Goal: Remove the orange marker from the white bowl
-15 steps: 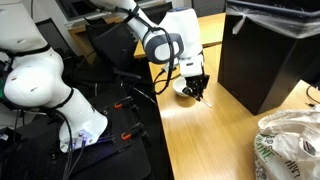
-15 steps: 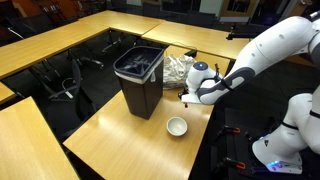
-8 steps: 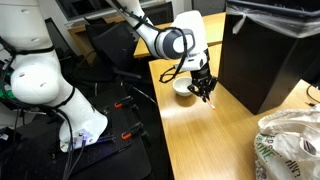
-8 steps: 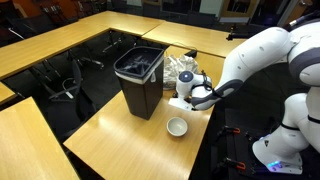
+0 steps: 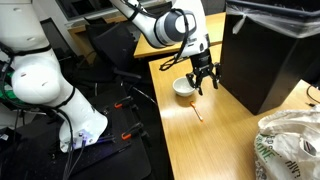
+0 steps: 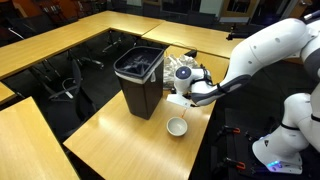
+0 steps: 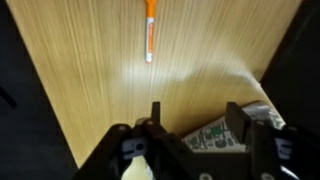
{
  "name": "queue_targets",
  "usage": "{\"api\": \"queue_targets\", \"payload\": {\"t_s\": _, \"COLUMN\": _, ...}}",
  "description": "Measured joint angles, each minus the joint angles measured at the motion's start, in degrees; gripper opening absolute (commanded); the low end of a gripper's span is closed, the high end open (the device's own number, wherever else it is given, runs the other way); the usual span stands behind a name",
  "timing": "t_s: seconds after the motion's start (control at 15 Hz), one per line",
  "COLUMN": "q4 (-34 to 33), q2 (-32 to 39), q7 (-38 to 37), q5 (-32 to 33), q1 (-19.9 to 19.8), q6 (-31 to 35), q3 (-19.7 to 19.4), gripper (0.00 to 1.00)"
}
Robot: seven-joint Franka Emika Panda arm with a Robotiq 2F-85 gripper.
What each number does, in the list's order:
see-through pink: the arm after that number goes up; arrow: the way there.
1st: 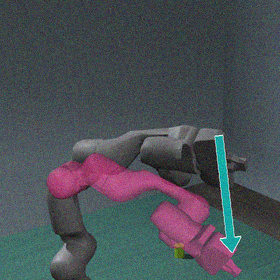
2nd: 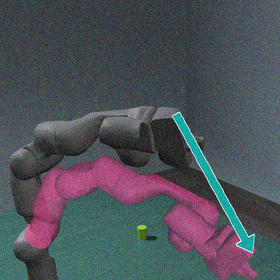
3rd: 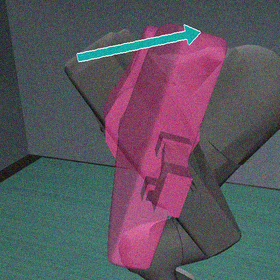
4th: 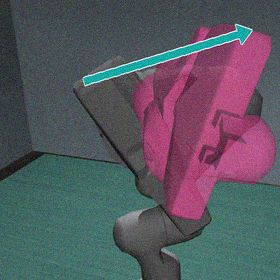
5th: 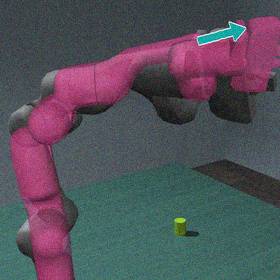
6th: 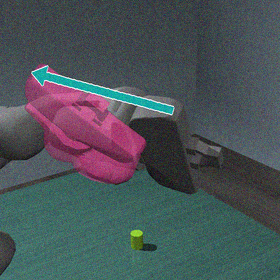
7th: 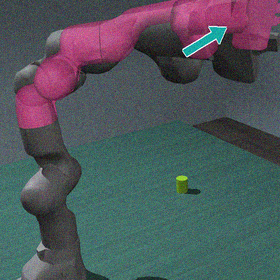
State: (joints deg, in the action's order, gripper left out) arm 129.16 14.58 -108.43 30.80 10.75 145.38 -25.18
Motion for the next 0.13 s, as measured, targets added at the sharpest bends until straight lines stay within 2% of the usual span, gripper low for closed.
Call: {"api": "queue_targets", "payload": {"t_s": 0.13, "q4": 1.7, "q2": -5.4, "q7": 2.8, "q5": 1.7, "q1": -1.7, "q6": -1.6, "q3": 1.6, "gripper": 1.0}}
